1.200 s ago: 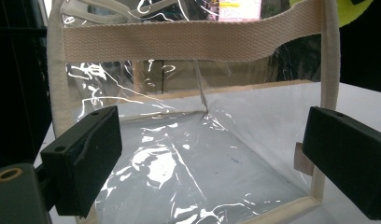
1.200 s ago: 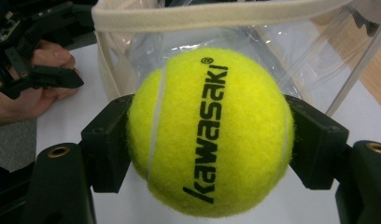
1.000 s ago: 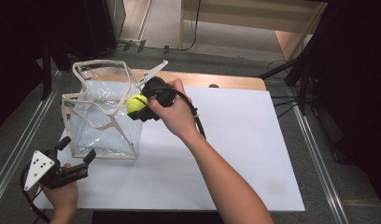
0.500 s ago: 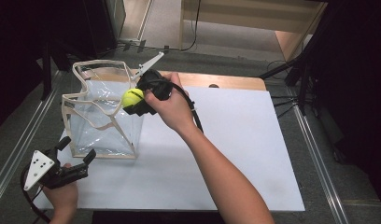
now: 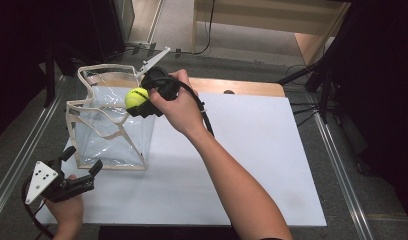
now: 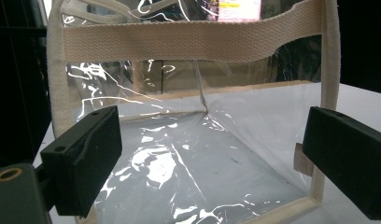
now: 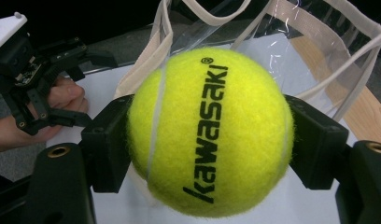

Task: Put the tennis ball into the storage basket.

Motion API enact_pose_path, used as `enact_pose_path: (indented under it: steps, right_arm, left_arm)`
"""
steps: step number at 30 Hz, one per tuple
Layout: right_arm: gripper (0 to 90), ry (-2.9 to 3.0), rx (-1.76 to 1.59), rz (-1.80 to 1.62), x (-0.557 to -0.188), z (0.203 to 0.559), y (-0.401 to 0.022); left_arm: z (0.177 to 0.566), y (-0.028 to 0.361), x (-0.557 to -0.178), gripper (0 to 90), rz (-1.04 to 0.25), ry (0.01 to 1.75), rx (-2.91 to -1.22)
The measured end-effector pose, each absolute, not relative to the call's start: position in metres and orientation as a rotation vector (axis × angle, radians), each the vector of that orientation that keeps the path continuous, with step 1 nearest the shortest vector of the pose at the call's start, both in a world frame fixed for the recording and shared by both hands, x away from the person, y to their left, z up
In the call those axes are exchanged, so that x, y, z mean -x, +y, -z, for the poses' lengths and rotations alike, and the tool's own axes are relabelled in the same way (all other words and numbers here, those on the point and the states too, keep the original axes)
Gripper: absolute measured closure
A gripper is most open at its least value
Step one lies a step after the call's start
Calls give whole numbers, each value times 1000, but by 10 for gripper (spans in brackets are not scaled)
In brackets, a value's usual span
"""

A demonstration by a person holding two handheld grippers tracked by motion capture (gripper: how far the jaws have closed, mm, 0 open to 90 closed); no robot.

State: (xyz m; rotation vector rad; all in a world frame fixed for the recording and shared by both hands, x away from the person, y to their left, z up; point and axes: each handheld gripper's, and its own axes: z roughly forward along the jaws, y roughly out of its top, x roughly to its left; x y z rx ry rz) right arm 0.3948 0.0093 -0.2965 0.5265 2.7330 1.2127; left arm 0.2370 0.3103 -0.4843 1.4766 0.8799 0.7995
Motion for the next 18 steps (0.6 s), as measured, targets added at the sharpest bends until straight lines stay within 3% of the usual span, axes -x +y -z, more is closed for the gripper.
enact_pose_path:
  steps: [18]
  right_arm:
    - [243,2730,-503,-1208,-403,285,24]
  left_arm:
    - [484,311,-237,54,-792,876,-1477]
